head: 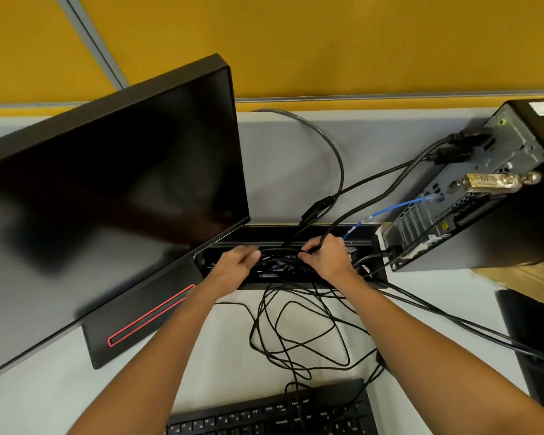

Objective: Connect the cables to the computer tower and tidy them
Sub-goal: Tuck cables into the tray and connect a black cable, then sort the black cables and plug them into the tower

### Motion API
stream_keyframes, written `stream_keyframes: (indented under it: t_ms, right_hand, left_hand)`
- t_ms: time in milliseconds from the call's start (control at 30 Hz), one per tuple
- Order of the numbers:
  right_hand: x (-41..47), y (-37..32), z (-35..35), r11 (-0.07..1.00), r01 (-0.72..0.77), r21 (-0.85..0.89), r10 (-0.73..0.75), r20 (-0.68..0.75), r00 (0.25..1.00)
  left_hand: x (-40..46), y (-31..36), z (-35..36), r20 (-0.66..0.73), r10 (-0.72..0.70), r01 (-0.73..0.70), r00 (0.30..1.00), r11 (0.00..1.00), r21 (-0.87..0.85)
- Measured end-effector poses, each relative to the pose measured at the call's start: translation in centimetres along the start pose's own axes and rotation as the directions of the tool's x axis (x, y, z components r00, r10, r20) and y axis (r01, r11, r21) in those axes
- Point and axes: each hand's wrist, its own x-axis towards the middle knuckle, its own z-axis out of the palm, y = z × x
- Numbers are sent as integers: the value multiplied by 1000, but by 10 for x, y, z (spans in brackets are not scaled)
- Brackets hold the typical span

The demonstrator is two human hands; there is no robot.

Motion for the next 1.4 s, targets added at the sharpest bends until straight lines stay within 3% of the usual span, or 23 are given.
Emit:
stream_keyframes:
  t_ms: [67, 133, 200, 267, 400, 533, 633, 733, 833, 867, 933, 1000, 1067, 1167, 1267, 1400]
  right_hand:
    - [0, 2, -3, 1000, 20, -7, -20, 37, 999]
    - [-3, 2, -9, 999, 54, 8, -55, 134, 990]
    - [-6, 2, -15, 998, 45, 37, -53, 254, 966]
    - [-9, 2, -13, 999, 38, 2, -37, 284, 958]
    - [-16, 2, -2, 999, -54, 6, 54, 99, 994]
    - [-26, -1, -5, 979, -152, 136, 140, 97, 985]
    - [-37, 9, -14, 1000, -25, -3, 25, 18, 1000]
    - [-61, 16, -29, 999, 33, -6, -34, -57, 998]
    - [-89, 22, -39, 980, 119, -159, -105, 90, 990]
    - [-98, 24, -39, 955, 148, -257, -98, 196, 976]
    - [-113, 34, -38, 902, 171, -396, -27, 344, 939]
    - [-124, 45, -40, 890, 145, -433, 11, 337, 941]
    - [-133, 56, -50, 870, 111, -480, 41, 297, 954]
    - [-145, 72, -73, 865, 29, -501, 117, 257, 959]
    - [-154, 74, -87, 862, 10, -507, 109, 205, 973]
    - [-156, 45, -92, 935, 161, -316, -133, 109, 985]
  left_hand:
    - [-7, -3, -1, 54, 63, -69, 997, 988, 135]
    - [-5, -6, 0, 1, 103, -100, 995, 954, 282]
    - [-2, -5, 1, -33, 88, -64, 996, 891, 449]
    - [-1, -1, 5, -66, 5, 31, 998, 849, 527]
    - [5, 11, 13, -155, -116, 181, 981, 835, 519]
    - [5, 9, 8, -132, -142, 184, 981, 900, 395]
    - [-4, 7, 5, -162, -160, 192, 974, 960, 205]
    - [-19, 21, 7, -230, -136, 186, 964, 959, 214]
    - [-37, 45, 17, -363, -143, 255, 921, 925, 282]
    - [-43, 56, 22, -341, -179, 280, 923, 920, 274]
    - [-54, 72, 40, -155, -246, 281, 957, 920, 273]
    - [-65, 81, 59, 31, -274, 253, 961, 922, 292]
    - [-73, 82, 69, 96, -260, 227, 961, 937, 267]
    - [-85, 89, 73, 211, -214, 209, 954, 977, 47]
    - [-97, 114, 64, 287, -80, 114, 955, 988, -106]
    - [-104, 152, 40, 303, 213, -214, 929, 976, -32]
